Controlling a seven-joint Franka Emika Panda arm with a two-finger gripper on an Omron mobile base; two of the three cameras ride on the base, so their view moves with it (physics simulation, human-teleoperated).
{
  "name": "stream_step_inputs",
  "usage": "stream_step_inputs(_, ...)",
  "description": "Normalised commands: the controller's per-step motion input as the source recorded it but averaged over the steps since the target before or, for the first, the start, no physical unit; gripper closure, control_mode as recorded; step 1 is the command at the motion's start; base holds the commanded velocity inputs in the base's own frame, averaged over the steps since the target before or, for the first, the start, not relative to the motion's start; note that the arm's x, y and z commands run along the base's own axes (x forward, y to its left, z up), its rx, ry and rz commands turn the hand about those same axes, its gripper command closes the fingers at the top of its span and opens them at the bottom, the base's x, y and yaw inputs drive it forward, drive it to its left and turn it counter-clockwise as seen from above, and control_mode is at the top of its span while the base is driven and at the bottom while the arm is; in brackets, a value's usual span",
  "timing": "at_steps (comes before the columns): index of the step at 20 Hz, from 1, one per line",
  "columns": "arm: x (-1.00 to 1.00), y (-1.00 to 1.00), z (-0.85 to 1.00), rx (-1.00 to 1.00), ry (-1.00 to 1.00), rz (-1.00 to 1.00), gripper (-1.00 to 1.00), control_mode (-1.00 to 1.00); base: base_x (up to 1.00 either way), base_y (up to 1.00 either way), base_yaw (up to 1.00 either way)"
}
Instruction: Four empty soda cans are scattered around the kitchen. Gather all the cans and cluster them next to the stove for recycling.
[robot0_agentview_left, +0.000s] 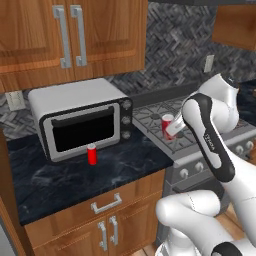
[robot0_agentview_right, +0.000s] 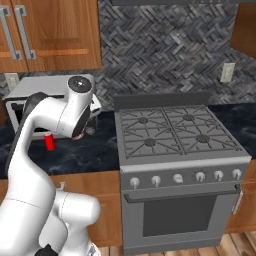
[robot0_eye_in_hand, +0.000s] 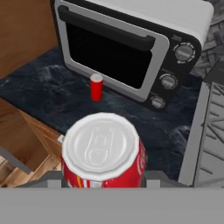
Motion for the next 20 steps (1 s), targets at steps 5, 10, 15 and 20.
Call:
stream_step_inputs(5,0.26,-0.18,0.00,0.05,0.00,0.08,1.00,-1.00,0.00,0.00,0.00)
stream_step_inputs(10,0.48,-0.08,0.00,0.06,0.00,0.08,1.00,-1.00,0.00,0.00,0.00)
stream_step_inputs(15,0.53,0.00,-0.03,0.03,0.03,0.06,1.00,-1.00,0.00,0.00,0.00)
stream_step_inputs(20,0.34,0.00,-0.15,0.01,0.11,0.05,1.00,-1.00,0.00,0.00,0.00)
